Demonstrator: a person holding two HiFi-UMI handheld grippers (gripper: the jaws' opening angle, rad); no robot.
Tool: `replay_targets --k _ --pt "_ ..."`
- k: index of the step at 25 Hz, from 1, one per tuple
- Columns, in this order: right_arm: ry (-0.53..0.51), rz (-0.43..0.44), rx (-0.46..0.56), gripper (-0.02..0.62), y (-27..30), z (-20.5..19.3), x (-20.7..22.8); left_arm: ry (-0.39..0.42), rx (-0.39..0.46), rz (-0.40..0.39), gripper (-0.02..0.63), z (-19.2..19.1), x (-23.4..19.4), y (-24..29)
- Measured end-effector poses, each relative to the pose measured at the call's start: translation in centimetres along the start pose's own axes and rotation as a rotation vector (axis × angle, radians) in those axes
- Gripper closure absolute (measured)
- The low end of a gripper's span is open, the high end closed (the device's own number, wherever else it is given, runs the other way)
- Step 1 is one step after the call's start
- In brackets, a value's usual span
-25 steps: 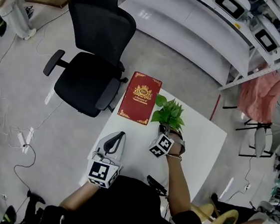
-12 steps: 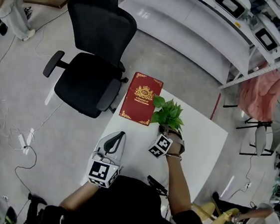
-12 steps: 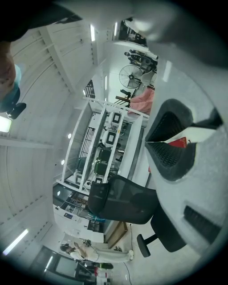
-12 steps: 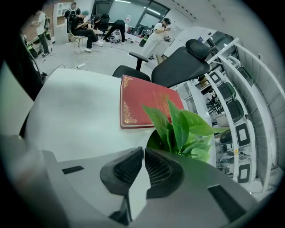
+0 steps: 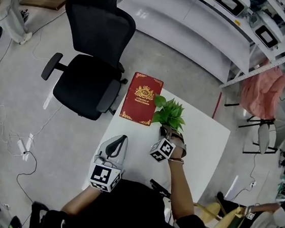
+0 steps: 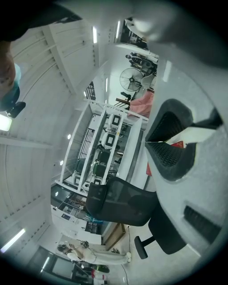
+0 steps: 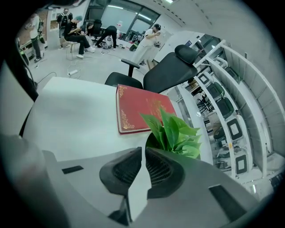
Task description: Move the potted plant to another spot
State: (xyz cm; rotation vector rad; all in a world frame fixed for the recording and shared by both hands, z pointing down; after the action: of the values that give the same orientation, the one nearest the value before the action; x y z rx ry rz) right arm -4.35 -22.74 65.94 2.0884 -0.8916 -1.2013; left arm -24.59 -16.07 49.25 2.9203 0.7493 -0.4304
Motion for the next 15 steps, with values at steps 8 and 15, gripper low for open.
replay_targets --k 8,15 --pt "0.399 -0.187 0.18 0.58 -6.4 1.3 1.6 -0.017 -0.018 -0.058 0.588 -0.4 0.9 0.0" --pt "0.802 -0.353 0.356 0.58 -13.4 0.2 2.7 -0.011 -0.016 -0.089 0.588 -0.3 3.8 -0.3"
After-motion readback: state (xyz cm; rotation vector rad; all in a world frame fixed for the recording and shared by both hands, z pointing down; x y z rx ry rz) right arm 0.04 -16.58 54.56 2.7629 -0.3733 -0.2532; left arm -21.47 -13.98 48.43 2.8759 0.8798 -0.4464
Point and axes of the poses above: the fingertips, and each gripper's own axes: y forward along the fingers, x to its right, z out of its top, the point moved 5 cm from there along -y, backward along the fingers, and after that the axes turned 15 degrees about x, right-handed, at the moved point
